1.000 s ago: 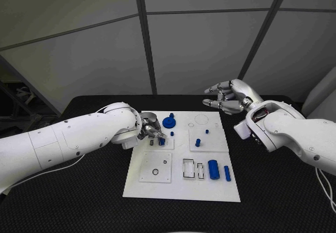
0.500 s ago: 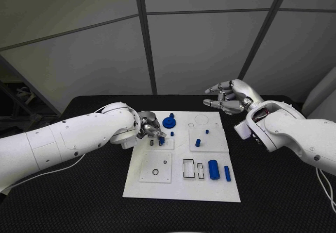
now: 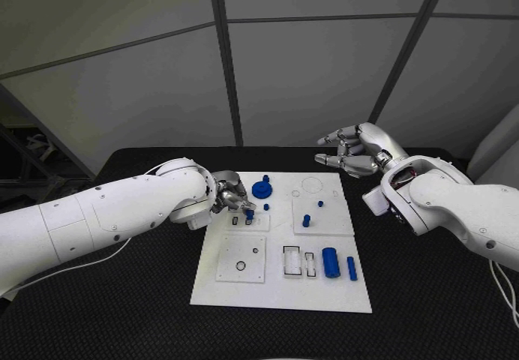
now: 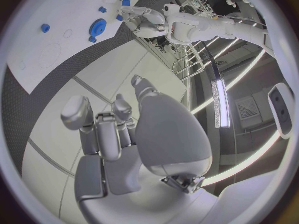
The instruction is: Assemble the parts on the task board
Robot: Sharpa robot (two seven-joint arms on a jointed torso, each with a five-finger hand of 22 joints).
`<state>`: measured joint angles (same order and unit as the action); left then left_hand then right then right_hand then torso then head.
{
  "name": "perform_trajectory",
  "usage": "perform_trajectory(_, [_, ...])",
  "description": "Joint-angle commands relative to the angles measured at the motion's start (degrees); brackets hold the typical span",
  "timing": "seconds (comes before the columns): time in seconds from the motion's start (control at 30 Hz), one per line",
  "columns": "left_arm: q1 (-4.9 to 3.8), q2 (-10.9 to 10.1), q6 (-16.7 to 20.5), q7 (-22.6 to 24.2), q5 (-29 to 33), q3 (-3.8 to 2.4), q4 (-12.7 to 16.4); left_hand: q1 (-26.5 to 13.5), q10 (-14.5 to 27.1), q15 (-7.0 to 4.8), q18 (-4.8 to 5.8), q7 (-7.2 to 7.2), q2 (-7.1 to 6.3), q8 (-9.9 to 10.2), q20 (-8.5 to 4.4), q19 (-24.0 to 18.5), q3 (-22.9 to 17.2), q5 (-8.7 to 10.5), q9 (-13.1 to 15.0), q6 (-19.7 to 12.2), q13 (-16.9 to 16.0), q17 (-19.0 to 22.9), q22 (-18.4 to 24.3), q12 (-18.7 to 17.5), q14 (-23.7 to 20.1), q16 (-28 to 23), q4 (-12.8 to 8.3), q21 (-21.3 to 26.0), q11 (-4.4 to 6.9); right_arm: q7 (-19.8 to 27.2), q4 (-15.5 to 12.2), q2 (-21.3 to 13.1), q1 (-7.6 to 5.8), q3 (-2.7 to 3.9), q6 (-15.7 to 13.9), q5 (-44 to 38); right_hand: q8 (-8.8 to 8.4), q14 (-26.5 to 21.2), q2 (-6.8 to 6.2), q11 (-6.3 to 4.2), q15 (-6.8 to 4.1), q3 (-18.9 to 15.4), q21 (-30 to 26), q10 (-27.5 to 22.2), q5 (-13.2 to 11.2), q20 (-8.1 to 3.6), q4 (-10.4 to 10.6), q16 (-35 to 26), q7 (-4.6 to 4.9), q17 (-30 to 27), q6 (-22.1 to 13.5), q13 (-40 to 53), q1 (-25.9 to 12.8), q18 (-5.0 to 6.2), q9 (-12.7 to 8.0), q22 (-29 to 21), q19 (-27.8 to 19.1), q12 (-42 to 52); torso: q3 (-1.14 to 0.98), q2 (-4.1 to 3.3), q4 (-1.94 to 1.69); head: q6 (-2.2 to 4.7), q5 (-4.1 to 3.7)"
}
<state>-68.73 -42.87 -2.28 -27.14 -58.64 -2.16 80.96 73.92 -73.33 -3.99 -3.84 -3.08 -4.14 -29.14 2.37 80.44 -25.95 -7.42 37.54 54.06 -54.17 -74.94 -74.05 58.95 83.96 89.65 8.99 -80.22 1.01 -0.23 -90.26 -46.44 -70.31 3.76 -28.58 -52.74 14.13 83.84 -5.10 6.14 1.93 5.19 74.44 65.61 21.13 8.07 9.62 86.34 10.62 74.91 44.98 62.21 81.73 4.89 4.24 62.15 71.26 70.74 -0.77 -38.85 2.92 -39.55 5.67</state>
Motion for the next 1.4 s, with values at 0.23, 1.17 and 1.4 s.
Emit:
perform_trajectory(0.23, [0.02,0.32,1.0,0.48,-2.15,0.11,-0.59,-0.46,-0.29,-0.22,0.12,0.17,-0.18,-0.22,-0.09,0.09,-3.91,-0.11,0.08,-0.41,-0.04,-15.06,-0.07,-0.09,6.04,0.35,-3.45,0.03,0.13,0.24,0.0,0.06,-0.1,0.04,0.28,-0.09,0.18,4.01,0.08,-0.29,-0.42,-0.2,-0.24,0.26,0.05,-0.28,0.14,-0.38,0.18,6.98,0.41,-0.06,-0.32,1.03,-0.04,-0.05,-0.25,-0.27,0.0,-0.01,0.04,-0.08,0.11])
perform_trajectory(1.17, [0.12,0.78,0.15,-1.07,-3.64,0.5,-1.25,-1.2,-0.27,-0.25,0.15,0.19,-0.82,-0.21,-0.13,0.2,-4.42,0.08,0.22,-0.43,0.27,-15.06,-0.26,-0.36,6.04,0.35,-3.68,-0.04,0.15,0.27,0.15,0.18,-0.09,0.04,0.44,-0.09,0.2,3.99,0.07,-0.3,-0.44,-0.21,-0.29,0.18,0.01,-0.3,0.14,-0.43,0.17,6.89,0.41,-0.17,-0.32,1.04,-0.05,-0.13,-0.29,-0.35,-0.02,-0.01,0.02,-0.47,0.12])
perform_trajectory(1.4, [0.12,0.82,0.21,-1.14,-3.64,0.52,-1.27,-2.63,-0.11,-0.23,0.15,0.2,-1.39,-0.16,-0.13,0.2,-4.38,0.39,0.28,-0.25,0.75,-15.06,-0.29,-0.81,6.04,0.35,-3.34,0.01,0.12,0.27,0.18,0.17,-0.09,0.04,0.44,-0.09,0.2,3.99,0.07,-0.3,-0.44,-0.21,-0.29,0.18,0.01,-0.3,0.14,-0.43,0.17,6.89,0.41,-0.17,-0.32,1.04,-0.05,-0.13,-0.29,-0.35,-0.02,0.02,0.01,-0.54,0.11])
